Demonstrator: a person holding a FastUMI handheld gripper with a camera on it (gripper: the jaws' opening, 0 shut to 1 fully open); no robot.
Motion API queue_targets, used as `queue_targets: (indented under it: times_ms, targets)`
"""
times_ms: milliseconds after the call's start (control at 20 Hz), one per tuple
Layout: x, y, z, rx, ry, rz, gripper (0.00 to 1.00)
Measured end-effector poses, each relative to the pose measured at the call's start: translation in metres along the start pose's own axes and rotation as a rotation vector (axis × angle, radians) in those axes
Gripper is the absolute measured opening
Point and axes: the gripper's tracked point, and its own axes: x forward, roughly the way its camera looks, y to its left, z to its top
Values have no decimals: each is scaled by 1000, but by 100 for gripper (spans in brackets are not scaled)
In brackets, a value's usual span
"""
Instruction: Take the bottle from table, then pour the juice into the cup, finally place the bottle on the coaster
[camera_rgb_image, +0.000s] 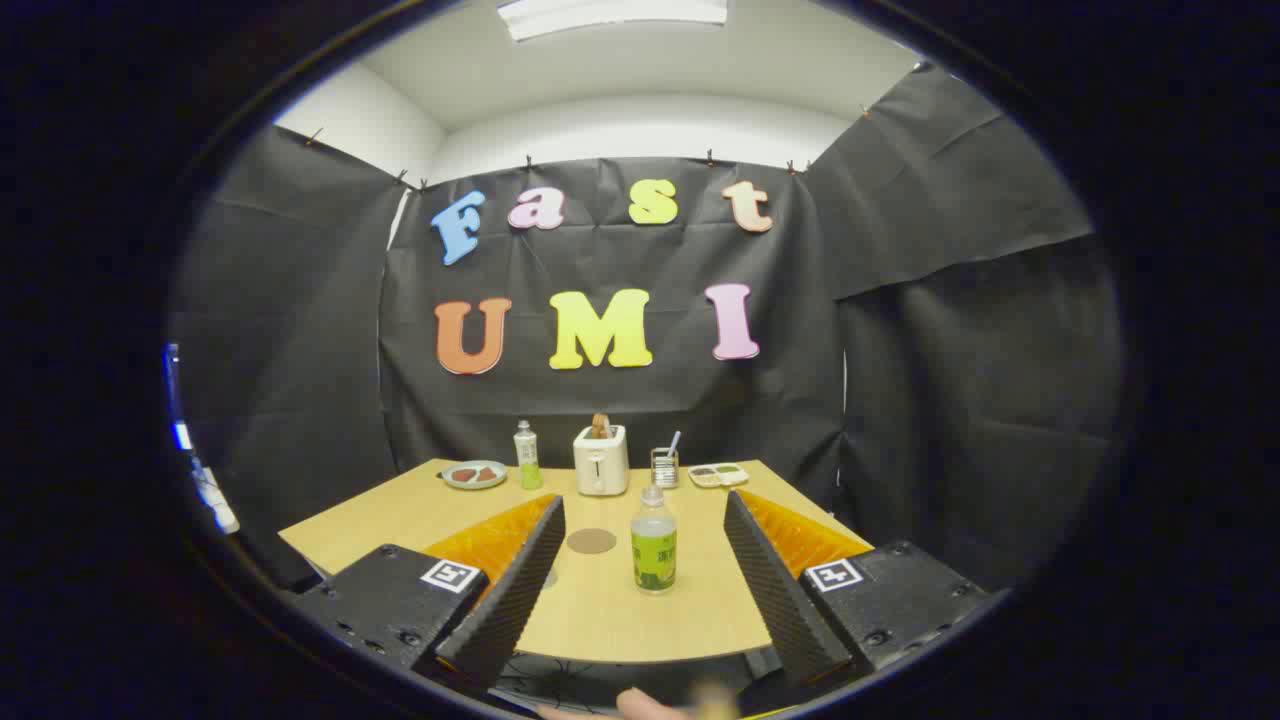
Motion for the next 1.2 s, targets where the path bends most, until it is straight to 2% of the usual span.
queue_targets:
  times_ms: [1200]
  targets:
    - [10,-22,-15,15,4,0,100]
